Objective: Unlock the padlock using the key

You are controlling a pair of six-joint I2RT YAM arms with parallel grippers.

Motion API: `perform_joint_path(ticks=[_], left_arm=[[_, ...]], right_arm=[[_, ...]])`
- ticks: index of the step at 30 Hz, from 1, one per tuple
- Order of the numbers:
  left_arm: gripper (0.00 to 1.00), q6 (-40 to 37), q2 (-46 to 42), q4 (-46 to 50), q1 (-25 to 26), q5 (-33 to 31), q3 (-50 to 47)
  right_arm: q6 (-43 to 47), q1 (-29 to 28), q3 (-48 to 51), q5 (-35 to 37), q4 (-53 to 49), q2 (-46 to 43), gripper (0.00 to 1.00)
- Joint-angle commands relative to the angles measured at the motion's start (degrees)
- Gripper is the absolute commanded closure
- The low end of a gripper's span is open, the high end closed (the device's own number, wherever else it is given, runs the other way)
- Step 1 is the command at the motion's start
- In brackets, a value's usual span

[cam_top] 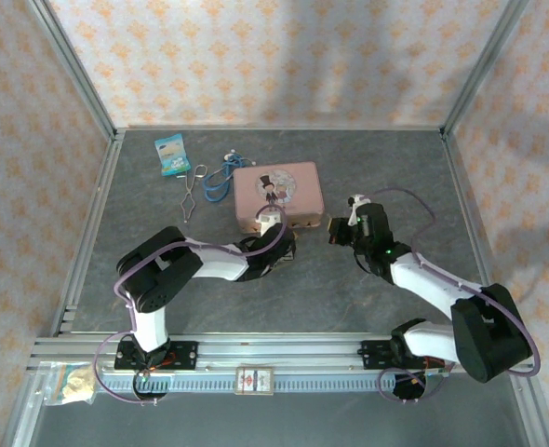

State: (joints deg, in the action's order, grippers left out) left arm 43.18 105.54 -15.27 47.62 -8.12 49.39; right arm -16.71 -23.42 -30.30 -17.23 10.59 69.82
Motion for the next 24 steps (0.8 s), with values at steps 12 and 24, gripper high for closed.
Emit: perform_joint_path(ticks=[12, 24], left_arm=[[0.32, 11.6, 1.4, -3.9, 0.8, -5.2, 1.3], [0.52, 15.5, 10.5, 4.4, 0.8, -10.3, 9.7]], right_arm=[[-1.2, 0.2, -0.3, -0.4, 1.9, -1.0, 1.00], [-0.5, 0.2, 0.6, 0.9, 1.2, -1.9, 1.00]])
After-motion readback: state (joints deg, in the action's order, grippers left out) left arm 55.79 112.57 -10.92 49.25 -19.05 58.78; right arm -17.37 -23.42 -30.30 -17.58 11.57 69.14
